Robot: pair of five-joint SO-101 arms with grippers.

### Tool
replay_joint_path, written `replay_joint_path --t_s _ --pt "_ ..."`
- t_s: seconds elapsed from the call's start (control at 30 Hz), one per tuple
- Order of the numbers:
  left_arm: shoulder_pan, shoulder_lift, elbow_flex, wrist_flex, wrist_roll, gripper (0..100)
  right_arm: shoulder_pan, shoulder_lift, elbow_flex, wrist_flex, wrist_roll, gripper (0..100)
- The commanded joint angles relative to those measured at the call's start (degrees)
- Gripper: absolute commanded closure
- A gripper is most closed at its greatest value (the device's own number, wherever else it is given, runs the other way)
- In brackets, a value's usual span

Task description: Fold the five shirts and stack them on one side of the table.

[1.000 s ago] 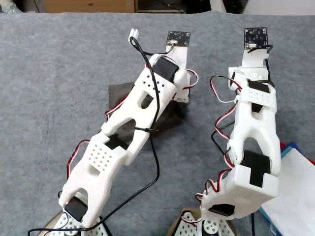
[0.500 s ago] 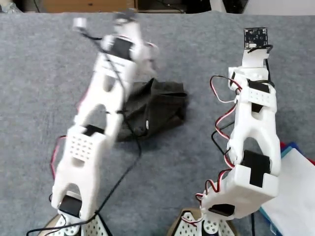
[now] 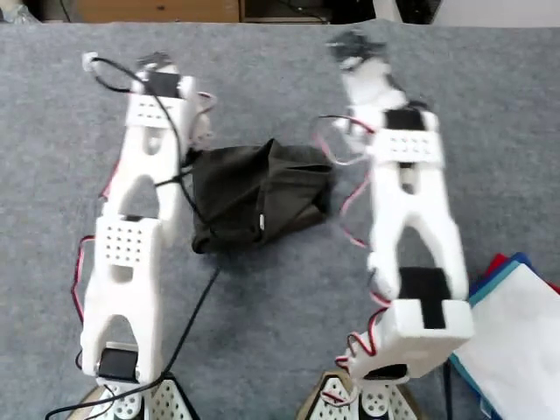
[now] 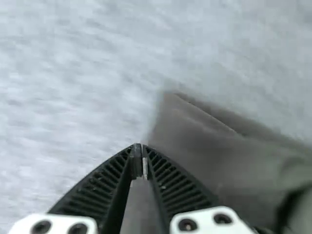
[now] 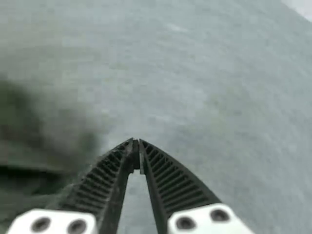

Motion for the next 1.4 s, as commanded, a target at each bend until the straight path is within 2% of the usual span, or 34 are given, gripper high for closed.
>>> replay_joint_path --t_s 0.0,0.13,0.3,0.6,0.83,1.07,1.37 --pt "-4.5 -0.4 -3.2 0.5 -0.7 98 -9.3 -3.8 -9.4 9.2 0.5 99.2" --pt "-9.8 1.2 -5.3 -3.0 -1.3 98 -16.2 -1.0 -11.8 12.1 -0.4 99.2" --pt "-15.5 8.1 -4.3 -12.3 0.0 98 -18.9 8.7 -18.9 14.5 -0.7 99.2" --pt "-15.9 11.9 -10.5 -10.9 0.9 98 -26.3 25.1 -41.0 28.5 -0.8 99.2" --pt "-15.8 11.9 -10.5 -11.0 0.9 98 -21.6 34.3 -46.8 31.9 -2.4 99.3" --pt "-15.7 11.9 -10.5 -11.8 0.9 98 -15.0 34.9 -47.0 32.7 -1.8 99.3" --pt "-14.7 11.9 -10.5 -11.9 0.6 98 -9.9 34.9 -47.3 27.3 4.6 99.3"
